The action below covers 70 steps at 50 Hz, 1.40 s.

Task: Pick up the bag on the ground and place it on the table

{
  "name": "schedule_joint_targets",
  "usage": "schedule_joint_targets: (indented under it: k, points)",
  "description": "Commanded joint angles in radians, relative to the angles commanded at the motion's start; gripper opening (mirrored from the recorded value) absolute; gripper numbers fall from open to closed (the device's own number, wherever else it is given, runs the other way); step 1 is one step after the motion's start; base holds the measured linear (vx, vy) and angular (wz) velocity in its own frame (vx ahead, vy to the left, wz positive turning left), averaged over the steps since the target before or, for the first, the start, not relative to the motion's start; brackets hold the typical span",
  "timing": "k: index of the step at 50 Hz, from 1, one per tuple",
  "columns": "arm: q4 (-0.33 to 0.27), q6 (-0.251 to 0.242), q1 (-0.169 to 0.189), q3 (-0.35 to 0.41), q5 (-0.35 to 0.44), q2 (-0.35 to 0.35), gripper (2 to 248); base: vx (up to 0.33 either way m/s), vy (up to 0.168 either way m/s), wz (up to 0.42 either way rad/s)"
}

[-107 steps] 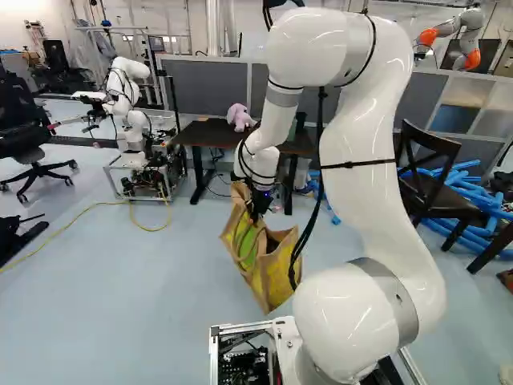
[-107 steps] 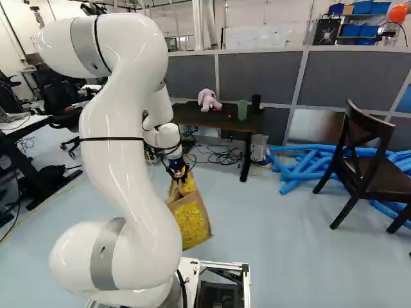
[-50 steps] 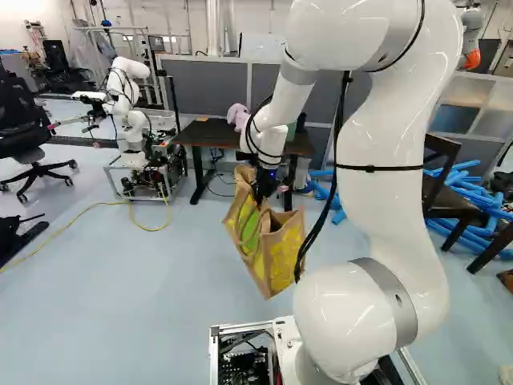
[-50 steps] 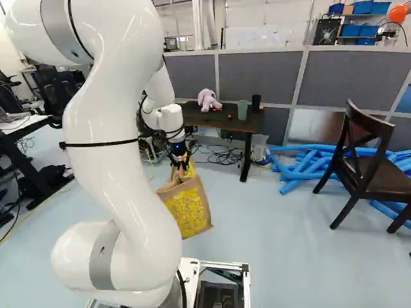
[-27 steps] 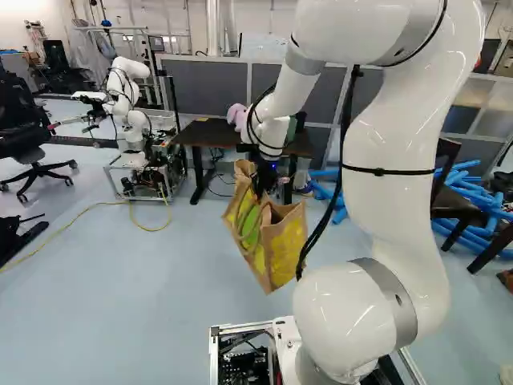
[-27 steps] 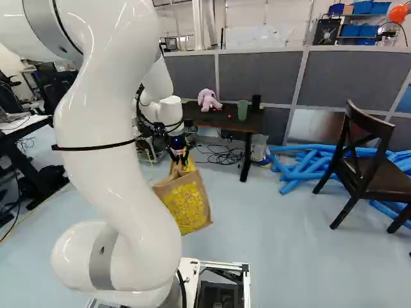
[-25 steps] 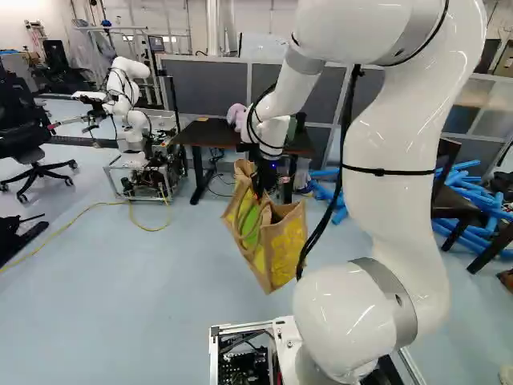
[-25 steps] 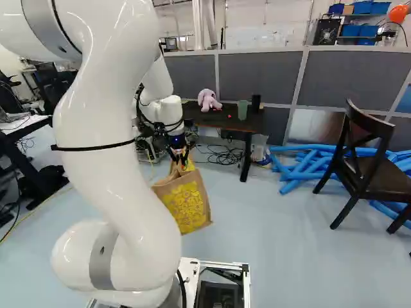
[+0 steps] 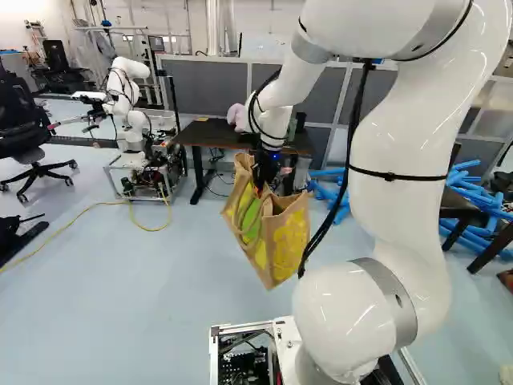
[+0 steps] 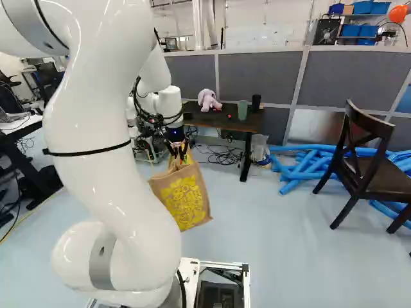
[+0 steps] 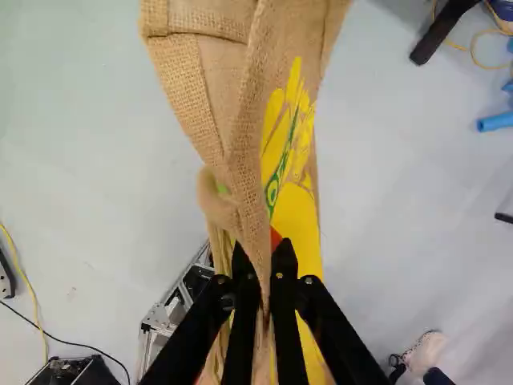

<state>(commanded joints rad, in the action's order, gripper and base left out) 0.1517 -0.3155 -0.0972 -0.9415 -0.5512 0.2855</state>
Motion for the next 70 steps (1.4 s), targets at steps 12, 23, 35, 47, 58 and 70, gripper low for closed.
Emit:
schedule_joint_targets:
  k: [12,23,35,47,58,70]
  points:
    - [-0.006,0.0,0.002,-0.011,-0.013,-0.027,24,0.0,0.0,0.0]
    - [-0.018,0.0,0.004,-0.022,-0.028,-0.051,24,0.0,0.0,0.0]
    - [-0.034,0.0,0.006,-0.035,-0.052,-0.075,24,0.0,0.0,0.0]
    - [-0.049,0.0,0.007,-0.05,-0.092,-0.098,24,0.0,0.0,0.0]
    - [-0.06,0.0,0.009,-0.064,-0.139,-0.119,24,0.0,0.0,0.0]
    - [-0.071,0.0,0.011,-0.08,-0.191,-0.141,24,0.0,0.0,0.0]
